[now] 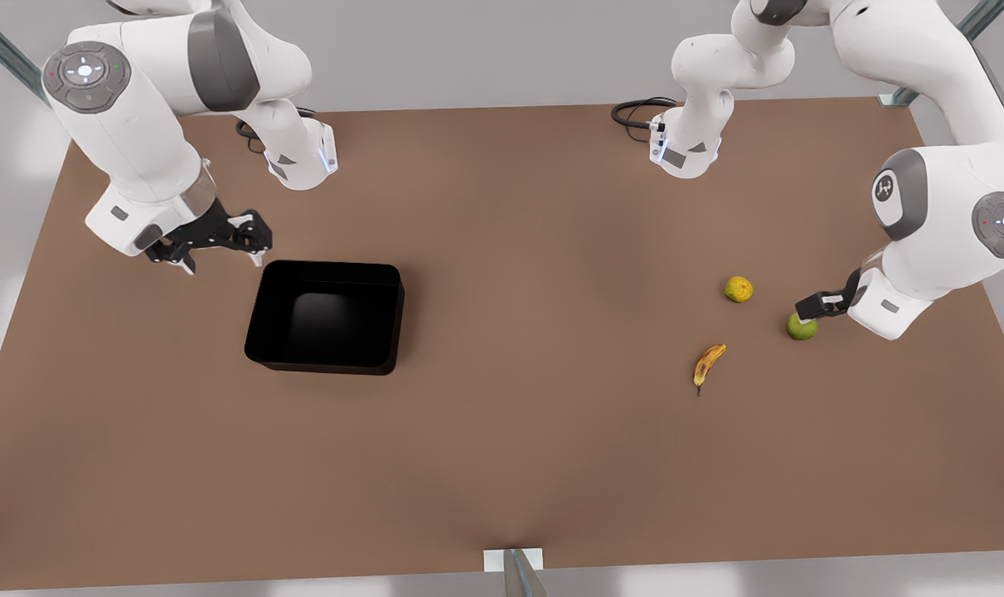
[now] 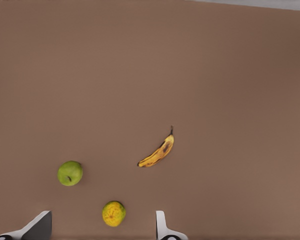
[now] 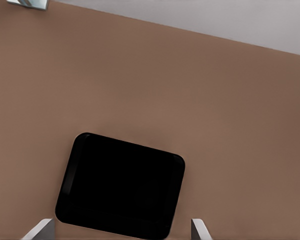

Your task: Place the storage box in the middle with the right arm, and place the apple in the storage box with the left arm

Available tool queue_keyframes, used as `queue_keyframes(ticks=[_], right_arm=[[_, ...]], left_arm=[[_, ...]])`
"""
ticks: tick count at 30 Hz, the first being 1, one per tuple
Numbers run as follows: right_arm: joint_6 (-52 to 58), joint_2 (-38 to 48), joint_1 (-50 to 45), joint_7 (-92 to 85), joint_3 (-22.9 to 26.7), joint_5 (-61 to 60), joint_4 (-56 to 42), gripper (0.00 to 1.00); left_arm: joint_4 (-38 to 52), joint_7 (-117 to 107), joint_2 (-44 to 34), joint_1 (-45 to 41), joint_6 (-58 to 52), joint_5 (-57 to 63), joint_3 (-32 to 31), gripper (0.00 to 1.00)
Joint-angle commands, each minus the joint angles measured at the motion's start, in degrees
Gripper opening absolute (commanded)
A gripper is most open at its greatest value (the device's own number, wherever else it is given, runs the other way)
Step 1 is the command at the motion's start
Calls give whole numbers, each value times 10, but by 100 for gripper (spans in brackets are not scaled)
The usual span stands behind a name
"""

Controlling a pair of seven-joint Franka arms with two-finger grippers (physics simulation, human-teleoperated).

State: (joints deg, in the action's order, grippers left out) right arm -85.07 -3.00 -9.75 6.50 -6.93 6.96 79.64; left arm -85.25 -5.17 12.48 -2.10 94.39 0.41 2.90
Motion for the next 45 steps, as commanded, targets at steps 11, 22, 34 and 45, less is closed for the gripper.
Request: queue_keyframes(ticks=[11,22,34,45], right_arm=[[-196,9,-109,201,-27,-9,235,100],[-279,-66,-165,255,-46,-30,274,100],[-417,-130,-106,243,-35,-30,339,100],[-475,-182,-114,231,-17,-30,396,100]], left_arm=[[-112,31,11,42,98,2,-1,100],[-342,107,35,164,284,-2,2,100],[-336,234,110,194,418,22,3,100],[-337,243,127,192,448,17,-19,100]])
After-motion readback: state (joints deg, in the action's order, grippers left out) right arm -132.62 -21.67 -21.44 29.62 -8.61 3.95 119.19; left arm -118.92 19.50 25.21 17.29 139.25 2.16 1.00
